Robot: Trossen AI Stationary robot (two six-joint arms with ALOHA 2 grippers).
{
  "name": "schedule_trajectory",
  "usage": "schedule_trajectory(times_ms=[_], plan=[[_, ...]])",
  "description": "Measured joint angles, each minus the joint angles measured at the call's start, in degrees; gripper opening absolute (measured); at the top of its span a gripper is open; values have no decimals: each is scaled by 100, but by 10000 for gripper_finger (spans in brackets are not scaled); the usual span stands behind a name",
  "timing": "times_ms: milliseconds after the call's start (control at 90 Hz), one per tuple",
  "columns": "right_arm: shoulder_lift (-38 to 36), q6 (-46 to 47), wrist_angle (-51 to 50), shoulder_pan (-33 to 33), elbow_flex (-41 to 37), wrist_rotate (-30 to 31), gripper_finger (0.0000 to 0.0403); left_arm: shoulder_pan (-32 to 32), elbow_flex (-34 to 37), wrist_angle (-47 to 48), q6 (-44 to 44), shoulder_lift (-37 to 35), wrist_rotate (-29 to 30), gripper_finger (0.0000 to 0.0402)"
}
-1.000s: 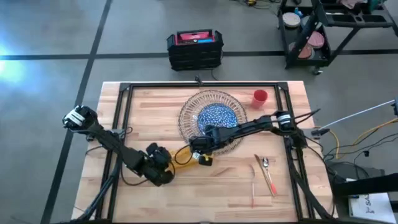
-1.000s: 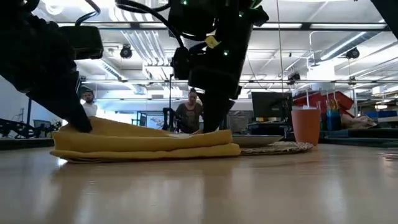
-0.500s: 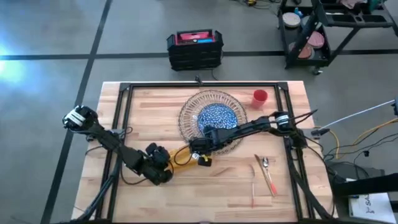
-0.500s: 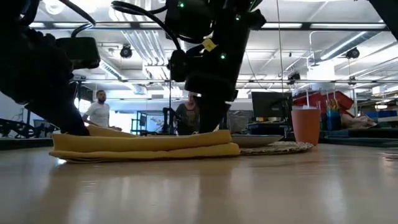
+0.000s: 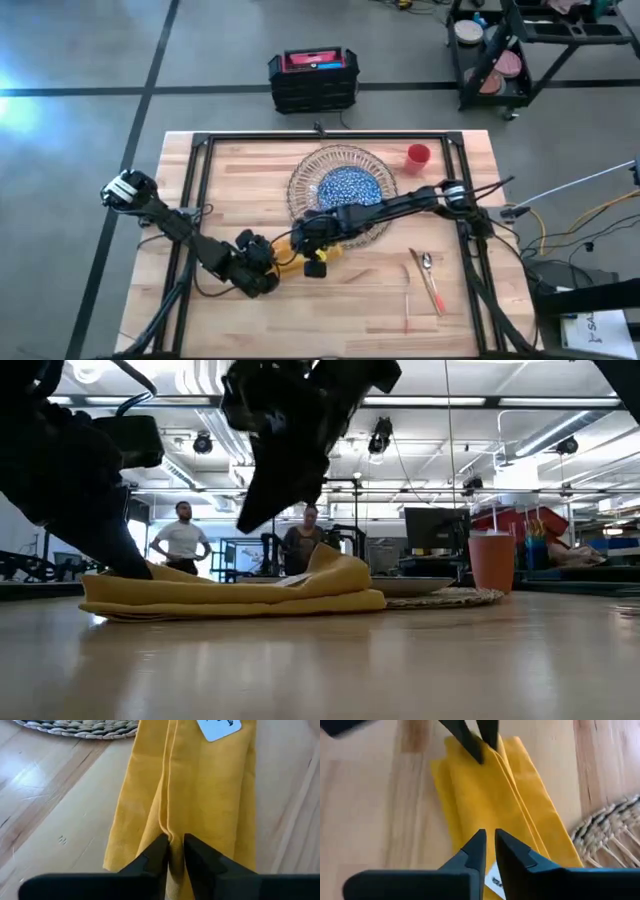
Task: Set table place
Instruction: Fold the yellow table napkin, then put the yellow table napkin aligned to the left of the brown placemat
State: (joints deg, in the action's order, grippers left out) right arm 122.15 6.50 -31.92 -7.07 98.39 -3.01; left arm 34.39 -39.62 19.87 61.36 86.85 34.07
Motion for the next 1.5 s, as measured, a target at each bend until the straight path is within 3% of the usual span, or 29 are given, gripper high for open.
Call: schedule_trajectory(times_ms=[211, 389, 789, 1078, 1344, 1500], plan=[[20, -7, 582, 22, -227, -32, 7, 0, -6, -87, -87, -2, 117, 47], [378, 39, 1220, 56, -231, -457, 7, 0, -8, -121, -178, -2, 157, 52], [913, 276, 1218, 188, -190, -647, 7, -11, -12, -194, -265, -73, 143, 72], [905, 289, 1218, 186, -190, -642, 7, -8, -614, -198, -1574, -568, 484, 64], [329, 121, 484, 42, 178, -504, 7, -97, -551, -214, -1707, -393, 712, 46], [131, 146, -438, -197, 498, 155, 7, -166, -388, -430, -1452, 24, 668, 38]])
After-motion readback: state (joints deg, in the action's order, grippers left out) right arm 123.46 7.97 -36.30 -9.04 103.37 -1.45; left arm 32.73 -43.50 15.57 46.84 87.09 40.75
